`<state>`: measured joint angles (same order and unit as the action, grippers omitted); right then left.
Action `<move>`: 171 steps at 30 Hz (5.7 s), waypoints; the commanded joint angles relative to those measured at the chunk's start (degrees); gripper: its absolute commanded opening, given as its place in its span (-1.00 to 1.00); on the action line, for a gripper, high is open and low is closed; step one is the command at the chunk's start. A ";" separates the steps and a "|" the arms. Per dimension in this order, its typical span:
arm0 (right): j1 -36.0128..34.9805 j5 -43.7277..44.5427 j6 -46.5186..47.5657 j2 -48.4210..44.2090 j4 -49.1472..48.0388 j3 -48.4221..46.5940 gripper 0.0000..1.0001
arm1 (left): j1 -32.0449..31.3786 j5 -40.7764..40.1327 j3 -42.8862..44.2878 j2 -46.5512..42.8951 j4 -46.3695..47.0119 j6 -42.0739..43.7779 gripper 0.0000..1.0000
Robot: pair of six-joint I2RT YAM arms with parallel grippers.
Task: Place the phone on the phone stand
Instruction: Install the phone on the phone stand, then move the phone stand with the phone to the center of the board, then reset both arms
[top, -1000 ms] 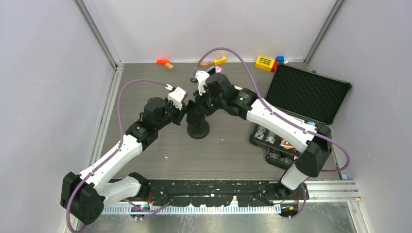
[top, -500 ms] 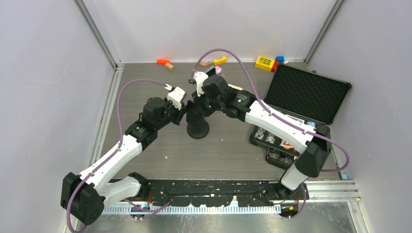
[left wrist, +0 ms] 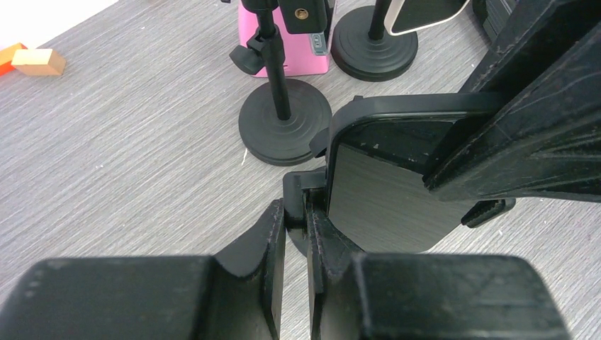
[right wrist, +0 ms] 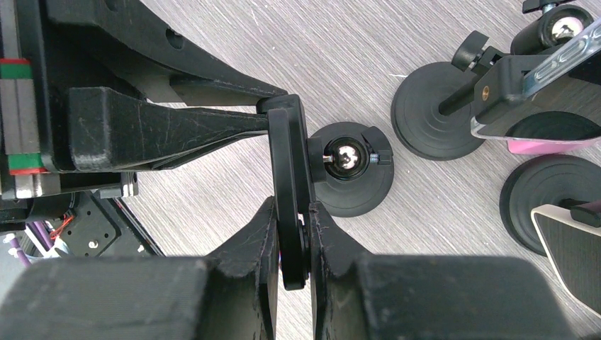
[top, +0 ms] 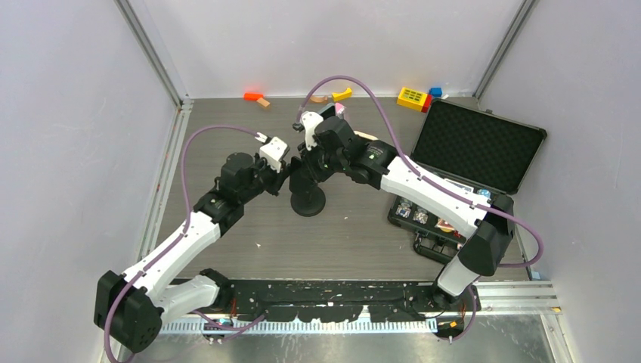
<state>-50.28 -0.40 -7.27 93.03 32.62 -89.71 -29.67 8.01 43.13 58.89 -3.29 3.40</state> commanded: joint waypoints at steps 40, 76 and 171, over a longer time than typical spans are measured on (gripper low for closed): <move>3.30 2.99 4.08 2.25 -1.47 0.84 -0.87 | 0.92 10.00 8.87 -5.65 -13.93 7.96 0.30; 7.33 -16.18 12.52 -8.61 3.85 2.50 0.25 | 15.70 62.39 29.04 29.27 -27.38 41.65 0.00; 34.90 6.53 8.09 -51.43 7.73 29.38 0.99 | 36.77 19.37 3.73 -27.17 -26.98 2.78 0.99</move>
<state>-15.62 5.21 -0.58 45.78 39.83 -63.79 6.87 28.86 48.16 35.59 -27.35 7.60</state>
